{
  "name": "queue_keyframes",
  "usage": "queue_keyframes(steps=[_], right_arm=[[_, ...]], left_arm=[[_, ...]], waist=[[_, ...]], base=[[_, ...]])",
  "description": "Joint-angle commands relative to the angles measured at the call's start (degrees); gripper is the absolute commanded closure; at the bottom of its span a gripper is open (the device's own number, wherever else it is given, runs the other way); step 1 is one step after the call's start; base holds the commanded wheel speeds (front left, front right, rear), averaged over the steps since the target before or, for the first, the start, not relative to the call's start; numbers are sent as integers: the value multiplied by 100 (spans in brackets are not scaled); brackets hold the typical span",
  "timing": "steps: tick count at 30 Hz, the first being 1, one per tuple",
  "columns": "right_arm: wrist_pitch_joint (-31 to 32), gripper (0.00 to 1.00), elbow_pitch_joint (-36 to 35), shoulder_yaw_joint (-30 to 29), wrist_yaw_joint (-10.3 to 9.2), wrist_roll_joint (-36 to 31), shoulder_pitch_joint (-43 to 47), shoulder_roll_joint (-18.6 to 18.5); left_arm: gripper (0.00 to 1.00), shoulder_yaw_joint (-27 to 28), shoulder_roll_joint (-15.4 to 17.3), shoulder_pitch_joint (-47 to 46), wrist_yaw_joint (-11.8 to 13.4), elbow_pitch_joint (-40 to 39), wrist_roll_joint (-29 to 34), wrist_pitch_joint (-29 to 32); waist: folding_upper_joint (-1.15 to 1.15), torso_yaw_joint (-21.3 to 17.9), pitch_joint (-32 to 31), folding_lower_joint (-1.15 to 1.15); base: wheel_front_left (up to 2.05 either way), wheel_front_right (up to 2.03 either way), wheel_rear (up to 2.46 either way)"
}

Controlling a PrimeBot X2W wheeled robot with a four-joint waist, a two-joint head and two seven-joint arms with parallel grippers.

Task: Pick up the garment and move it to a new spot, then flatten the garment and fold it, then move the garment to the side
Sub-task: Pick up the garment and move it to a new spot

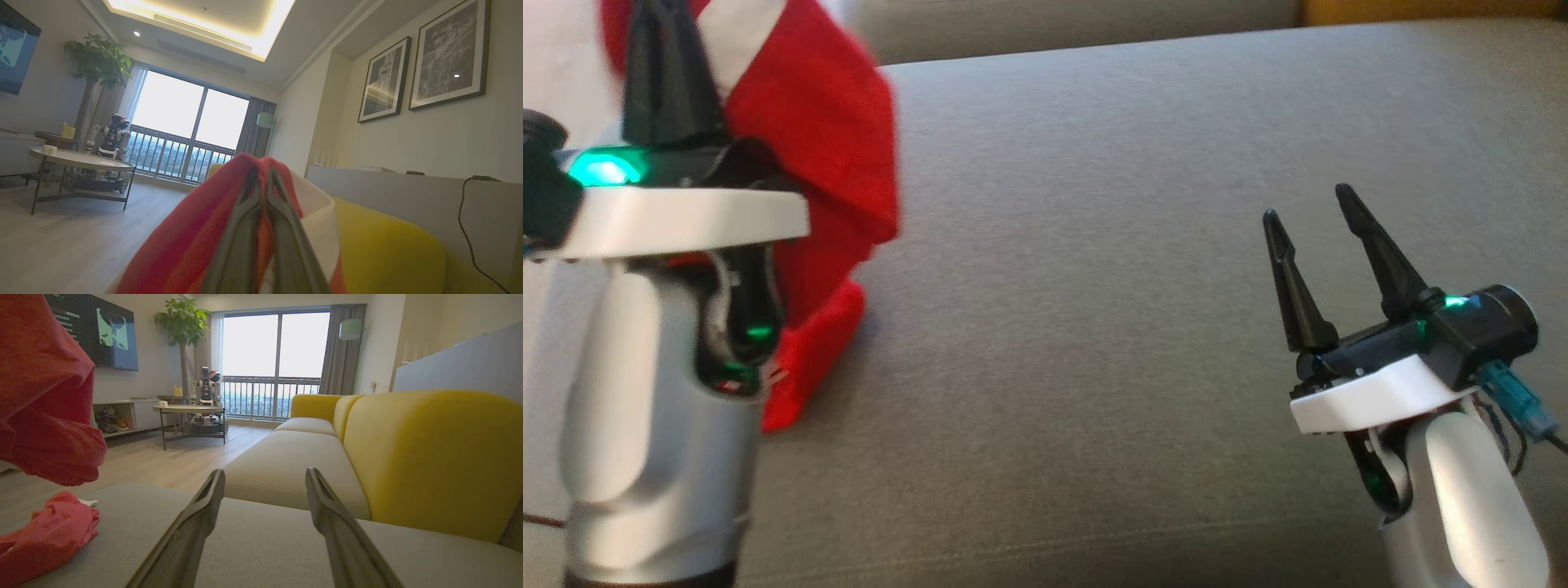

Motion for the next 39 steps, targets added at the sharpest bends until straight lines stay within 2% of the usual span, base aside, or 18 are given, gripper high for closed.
queue_keyframes(steps=[1,4,10,19,28,29,30,31,34,39], right_arm=[[-36,0,-227,86,-1,36,-208,0],[-36,0,-310,56,-1,73,-307,0],[-36,0,-796,132,-1,372,-524,0],[-36,0,-1174,-82,-1,635,-792,0],[-36,0,-1058,43,-1,760,-804,0],[-36,0,-1044,61,-1,767,-805,0],[-36,0,-1029,77,-1,772,-810,0],[-36,0,-1013,89,-1,777,-816,0],[-36,0,-984,100,-1,798,-848,0],[-36,0,-902,-25,-1,671,-812,0]], left_arm=[[100,144,52,-256,43,-245,-20,-43],[100,49,-195,-311,154,-283,16,-55],[100,-404,-473,-553,361,-28,128,-64],[100,-1174,-565,-1063,529,1001,142,-70],[100,-2005,-567,-1329,616,1866,-292,-70],[95,-2107,-567,-1332,605,1928,-413,-70],[53,-2208,-568,-1341,606,1986,-498,-70],[0,-2314,-568,-1357,603,2037,-542,-70],[0,-2526,-568,-1408,543,2139,-533,-70],[0,-2318,-568,-1376,437,2165,-212,-71]], waist=[[0,-240,68,1],[0,-583,195,1],[0,-1310,586,1],[0,-2280,1113,1],[0,-2676,1258,1],[0,-2694,1253,1],[0,-2708,1246,1],[0,-2715,1241,1],[0,-2658,1254,1],[0,-2308,1161,1]], base=[[0,0,0],[0,0,0],[0,0,0],[0,0,0],[0,0,0],[0,0,0],[0,0,0],[0,0,0],[0,0,0],[0,0,0]])
